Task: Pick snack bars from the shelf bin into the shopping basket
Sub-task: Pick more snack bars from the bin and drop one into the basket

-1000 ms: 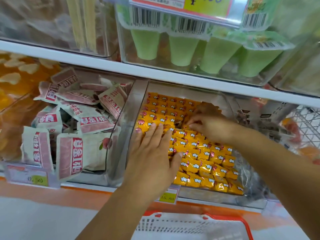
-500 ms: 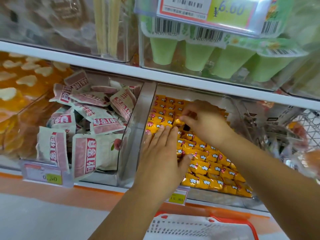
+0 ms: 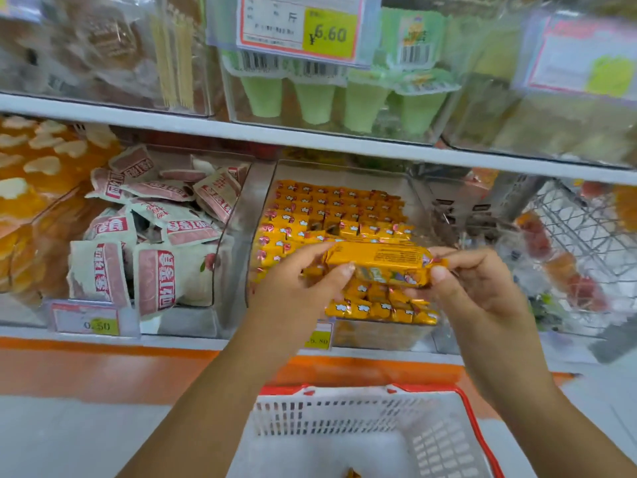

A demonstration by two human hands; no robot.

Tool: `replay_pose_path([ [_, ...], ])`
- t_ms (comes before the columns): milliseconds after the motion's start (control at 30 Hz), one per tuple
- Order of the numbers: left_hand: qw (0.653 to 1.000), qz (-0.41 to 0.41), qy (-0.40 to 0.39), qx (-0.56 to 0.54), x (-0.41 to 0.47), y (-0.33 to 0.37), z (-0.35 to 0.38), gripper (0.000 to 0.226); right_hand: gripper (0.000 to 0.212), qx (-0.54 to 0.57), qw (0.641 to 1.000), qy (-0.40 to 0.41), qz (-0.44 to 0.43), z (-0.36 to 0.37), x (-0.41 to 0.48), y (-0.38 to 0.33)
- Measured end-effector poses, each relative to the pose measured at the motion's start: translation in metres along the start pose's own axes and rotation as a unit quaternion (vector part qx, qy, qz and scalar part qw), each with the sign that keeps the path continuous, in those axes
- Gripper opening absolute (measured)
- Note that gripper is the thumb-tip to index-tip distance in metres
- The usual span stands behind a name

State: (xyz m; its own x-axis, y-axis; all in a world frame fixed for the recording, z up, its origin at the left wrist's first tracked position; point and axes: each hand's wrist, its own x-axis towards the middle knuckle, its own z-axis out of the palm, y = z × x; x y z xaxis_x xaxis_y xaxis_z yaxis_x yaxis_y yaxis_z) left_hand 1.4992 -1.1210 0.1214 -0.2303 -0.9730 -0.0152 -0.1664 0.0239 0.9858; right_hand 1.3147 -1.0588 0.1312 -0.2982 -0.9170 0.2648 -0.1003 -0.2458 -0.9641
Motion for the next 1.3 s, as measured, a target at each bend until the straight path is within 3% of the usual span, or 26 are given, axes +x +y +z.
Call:
replay_pose_path([
  [133, 0.984, -0.053, -0.071, -0.156, -0.026, 0.01, 0.012, 0.028, 0.012, 0.033, 0.998, 0.014, 0.052, -0.013, -0.032, -0.01],
  [300, 0.982, -0.039, -0.066, -0.171, -0.044, 0.01, 0.018, 0.02, 0.005, 0.106, 0.987, 0.021, 0.116, -0.021, -0.05, -0.008],
  [433, 0.981, -0.026, -0.042, -0.187, -0.045, 0.005, 0.016, 0.024, 0.04, 0.134, 0.981, -0.021, 0.137, -0.018, -0.047, -0.007],
  [567, 0.973, -0.04, -0.045, -0.221, -0.04, 0.004, 0.009, 0.032, 0.028, 0.128, 0.981, -0.021, 0.142, -0.021, -0.034, -0.006],
  [667, 0.965, -0.044, -0.066, -0.249, -0.034, 0.005, 0.002, 0.033, 0.045, 0.169, 0.971, -0.043, 0.164, -0.024, -0.028, -0.007],
  [867, 0.966, -0.037, -0.106, -0.234, -0.031, 0.006, -0.004, 0.035, 0.035, 0.184, 0.964, -0.054, 0.184, -0.029, -0.023, -0.004],
  [1100, 0.966, -0.049, -0.133, -0.218, -0.036, 0.008, -0.009, 0.042, 0.043, 0.194, 0.958, -0.078, 0.196, -0.029, -0.024, -0.004],
  [1300, 0.993, -0.029, -0.048, -0.104, -0.039, 0.005, -0.004, 0.033, 0.039, 0.097, 0.983, -0.039, 0.15, -0.029, -0.027, 0.002],
])
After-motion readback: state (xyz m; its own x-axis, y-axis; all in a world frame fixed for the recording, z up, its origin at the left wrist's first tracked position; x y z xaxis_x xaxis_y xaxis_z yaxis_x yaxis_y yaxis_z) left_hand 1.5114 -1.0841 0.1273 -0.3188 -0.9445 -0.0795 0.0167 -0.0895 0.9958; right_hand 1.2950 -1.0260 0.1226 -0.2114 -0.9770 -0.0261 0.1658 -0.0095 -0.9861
